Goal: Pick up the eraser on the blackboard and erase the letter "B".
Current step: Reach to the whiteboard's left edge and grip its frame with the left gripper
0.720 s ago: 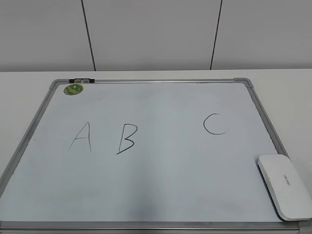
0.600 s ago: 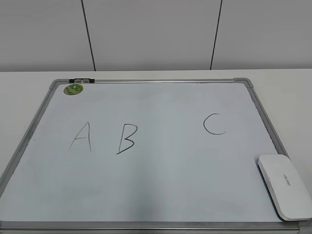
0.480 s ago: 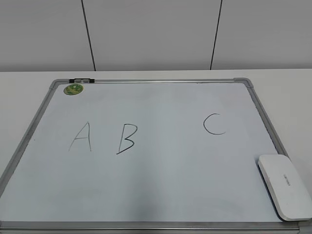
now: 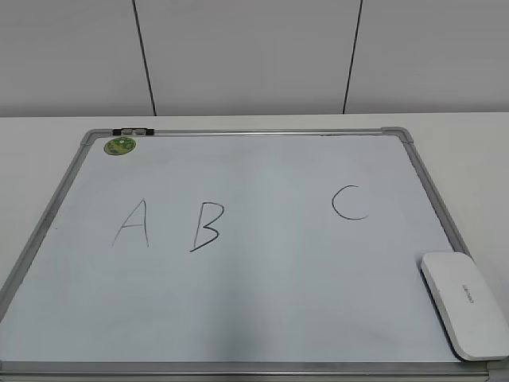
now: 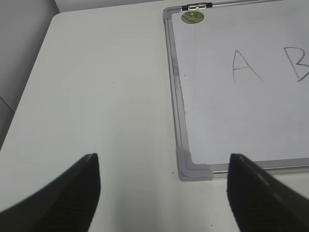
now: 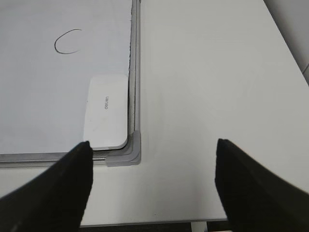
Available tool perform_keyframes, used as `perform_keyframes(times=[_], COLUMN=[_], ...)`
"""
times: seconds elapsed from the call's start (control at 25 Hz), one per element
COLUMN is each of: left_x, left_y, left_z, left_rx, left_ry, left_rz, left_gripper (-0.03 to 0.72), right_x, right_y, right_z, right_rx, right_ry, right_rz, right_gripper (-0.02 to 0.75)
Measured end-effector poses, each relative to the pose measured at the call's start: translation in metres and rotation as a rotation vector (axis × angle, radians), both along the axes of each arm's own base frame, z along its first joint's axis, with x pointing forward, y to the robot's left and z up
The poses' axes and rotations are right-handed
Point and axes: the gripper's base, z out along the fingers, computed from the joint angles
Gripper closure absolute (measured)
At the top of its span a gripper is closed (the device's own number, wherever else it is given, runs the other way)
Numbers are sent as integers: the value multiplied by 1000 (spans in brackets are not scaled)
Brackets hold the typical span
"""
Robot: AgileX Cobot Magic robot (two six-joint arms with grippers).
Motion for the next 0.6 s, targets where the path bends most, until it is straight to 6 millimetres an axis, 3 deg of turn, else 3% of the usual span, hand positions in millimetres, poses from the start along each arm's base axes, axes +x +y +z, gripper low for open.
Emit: perform_keyframes(times=[0.44, 0.6], left_x=[0, -2], left_y=[0, 0], left_z=[0, 15], left_rx=[0, 0], left_ry=[0, -27], left_rz=[0, 0], left_gripper=[99, 99], right_x=[0, 0], right_y=[0, 0], right_z=[0, 0], right_rx=[0, 0], right_ry=[0, 0], right_rz=[0, 0], right_gripper=[152, 152])
